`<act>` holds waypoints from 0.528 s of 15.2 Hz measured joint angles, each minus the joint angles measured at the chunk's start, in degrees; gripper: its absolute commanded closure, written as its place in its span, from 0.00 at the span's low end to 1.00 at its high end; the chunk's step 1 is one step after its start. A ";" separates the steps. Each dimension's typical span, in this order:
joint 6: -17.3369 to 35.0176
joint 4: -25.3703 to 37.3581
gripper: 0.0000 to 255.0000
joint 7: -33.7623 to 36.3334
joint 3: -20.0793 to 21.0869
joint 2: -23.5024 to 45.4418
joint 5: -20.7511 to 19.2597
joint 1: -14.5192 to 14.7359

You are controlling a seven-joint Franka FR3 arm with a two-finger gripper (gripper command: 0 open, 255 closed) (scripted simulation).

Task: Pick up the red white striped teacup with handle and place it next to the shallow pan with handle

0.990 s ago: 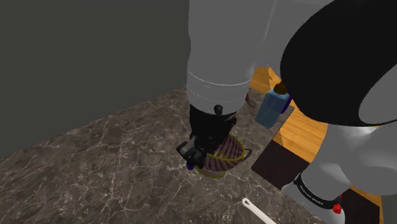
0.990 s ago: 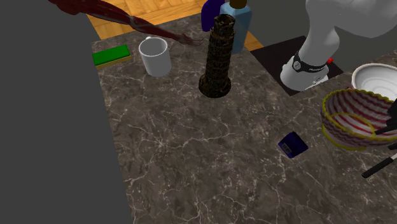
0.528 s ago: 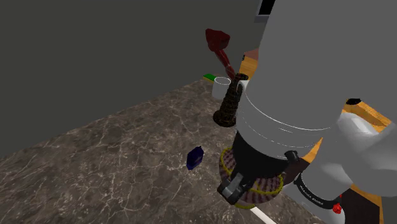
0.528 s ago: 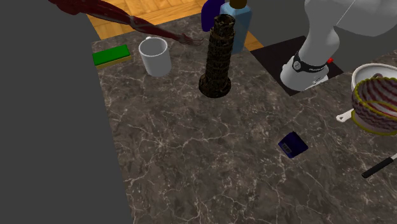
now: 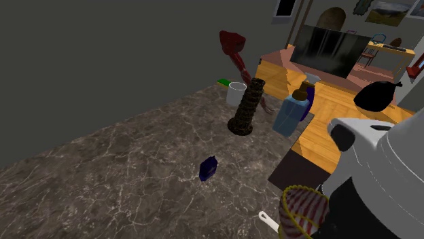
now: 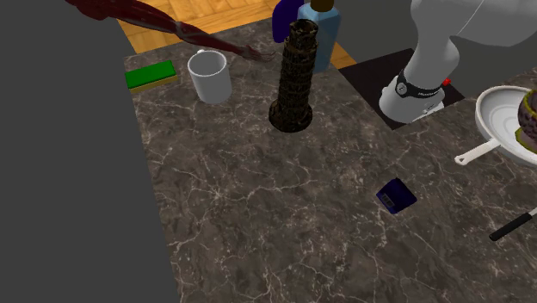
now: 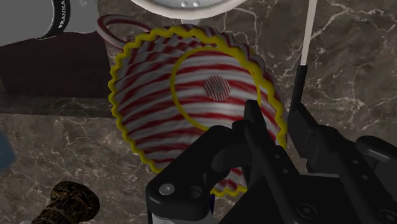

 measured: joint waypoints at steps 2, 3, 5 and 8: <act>-1.48 0.15 1.00 2.20 1.17 -1.69 1.56 1.65; -1.62 -0.33 1.00 3.65 2.32 -2.60 2.77 2.74; -2.49 0.03 1.00 6.09 3.99 -3.60 4.41 4.16; -4.13 0.58 1.00 9.96 6.37 -5.60 7.08 6.63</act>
